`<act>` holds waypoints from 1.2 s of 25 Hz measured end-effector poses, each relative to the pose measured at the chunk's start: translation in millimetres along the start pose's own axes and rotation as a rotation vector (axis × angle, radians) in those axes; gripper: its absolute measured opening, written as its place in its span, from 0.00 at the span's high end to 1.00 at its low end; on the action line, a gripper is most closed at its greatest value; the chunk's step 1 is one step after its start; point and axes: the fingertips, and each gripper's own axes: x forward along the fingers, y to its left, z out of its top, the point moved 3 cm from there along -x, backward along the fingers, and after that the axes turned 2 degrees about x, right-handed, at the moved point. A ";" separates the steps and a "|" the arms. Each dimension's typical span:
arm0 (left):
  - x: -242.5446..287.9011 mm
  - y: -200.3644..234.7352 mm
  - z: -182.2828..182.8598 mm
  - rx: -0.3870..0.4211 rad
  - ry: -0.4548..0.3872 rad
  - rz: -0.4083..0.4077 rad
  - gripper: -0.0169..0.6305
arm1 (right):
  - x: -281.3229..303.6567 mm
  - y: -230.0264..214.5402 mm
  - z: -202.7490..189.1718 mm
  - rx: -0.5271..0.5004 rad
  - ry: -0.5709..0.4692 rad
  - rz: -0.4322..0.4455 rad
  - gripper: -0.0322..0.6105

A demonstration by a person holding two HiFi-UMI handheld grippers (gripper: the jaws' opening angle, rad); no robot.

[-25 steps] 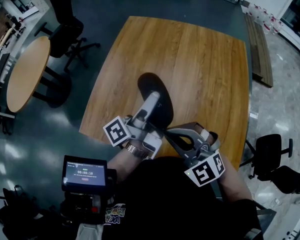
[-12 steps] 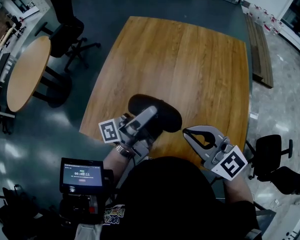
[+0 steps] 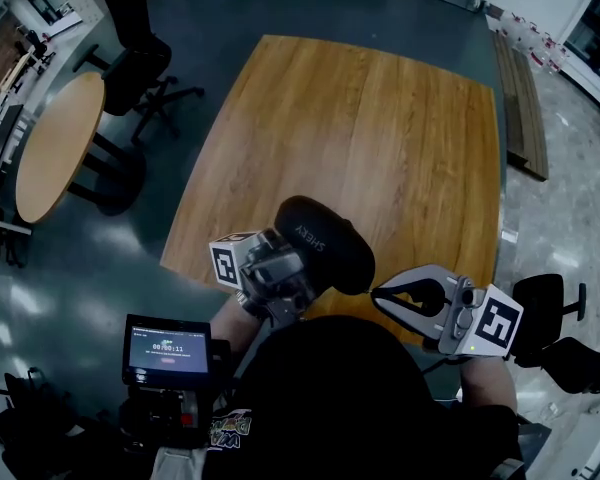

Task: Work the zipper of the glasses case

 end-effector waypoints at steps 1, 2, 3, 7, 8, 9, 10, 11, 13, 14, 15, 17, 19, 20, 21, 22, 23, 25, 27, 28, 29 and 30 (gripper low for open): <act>0.5 0.4 0.3 -0.016 -0.018 -0.011 0.32 | 1.3 2.7 1.8 0.006 -0.008 0.015 0.94; -0.2 1.8 0.6 -0.036 -0.039 -0.021 0.32 | 2.3 5.0 3.4 0.011 -0.016 0.028 0.94; -1.6 3.6 0.8 -0.060 -0.061 -0.031 0.32 | 2.9 7.0 5.1 0.016 -0.023 0.040 0.94; -1.0 8.9 -3.4 -0.136 -0.104 -0.045 0.31 | 4.0 12.0 8.0 0.029 -0.019 0.087 0.94; -1.2 10.3 -3.4 -0.131 -0.117 -0.030 0.40 | 3.5 11.4 7.6 0.029 -0.015 0.086 0.94; -2.1 11.8 -1.8 -0.116 -0.138 -0.005 0.51 | 2.1 9.0 7.2 0.024 -0.012 0.071 0.94; -3.2 13.6 1.2 -0.090 -0.163 0.029 0.52 | -0.2 4.1 6.8 0.012 -0.008 0.039 0.94; -4.2 15.7 5.2 -0.053 -0.189 0.076 0.53 | -3.4 -3.2 6.8 -0.012 -0.004 -0.012 0.94; -6.9 21.1 15.7 0.046 -0.242 0.200 0.54 | -8.4 -21.6 5.9 -0.113 0.021 -0.159 0.94; -8.6 23.6 21.3 0.100 -0.272 0.269 0.54 | -8.7 -30.3 3.6 -0.185 0.046 -0.243 0.94; -10.8 25.8 26.8 0.150 -0.303 0.335 0.54 | -7.1 -37.6 0.0 -0.253 0.074 -0.319 0.94; -16.9 29.9 36.5 0.213 -0.366 0.443 0.55 | 0.2 -47.4 -9.3 -0.338 0.122 -0.426 0.94; -25.3 34.2 43.6 0.230 -0.421 0.517 0.55 | 9.7 -50.3 -22.5 -0.359 0.169 -0.469 0.94; -29.2 36.1 45.9 0.235 -0.440 0.549 0.55 | 14.1 -49.5 -31.6 -0.367 0.209 -0.473 0.94; -32.6 38.0 47.0 0.245 -0.449 0.580 0.56 | 17.5 -48.3 -41.2 -0.387 0.259 -0.473 0.94; -35.2 39.8 47.2 0.261 -0.450 0.609 0.56 | 20.1 -47.6 -48.8 -0.415 0.297 -0.474 0.94; -37.2 41.8 46.9 0.277 -0.446 0.632 0.56 | 22.0 -47.8 -53.0 -0.436 0.312 -0.472 0.94; -39.9 45.3 46.1 0.290 -0.441 0.652 0.56 | 23.3 -48.1 -56.2 -0.433 0.304 -0.447 0.94; -40.5 46.8 45.4 0.285 -0.442 0.650 0.56 | 24.9 -44.5 -61.4 -0.410 0.320 -0.410 0.94; -40.6 47.6 45.2 0.284 -0.441 0.650 0.56 | 26.5 -42.7 -64.7 -0.411 0.338 -0.399 0.94; -41.0 49.3 45.3 0.283 -0.441 0.652 0.56 | 28.3 -42.0 -67.7 -0.420 0.354 -0.394 0.94; -41.7 51.7 45.6 0.283 -0.444 0.655 0.56 | 30.1 -42.5 -70.2 -0.430 0.367 -0.396 0.94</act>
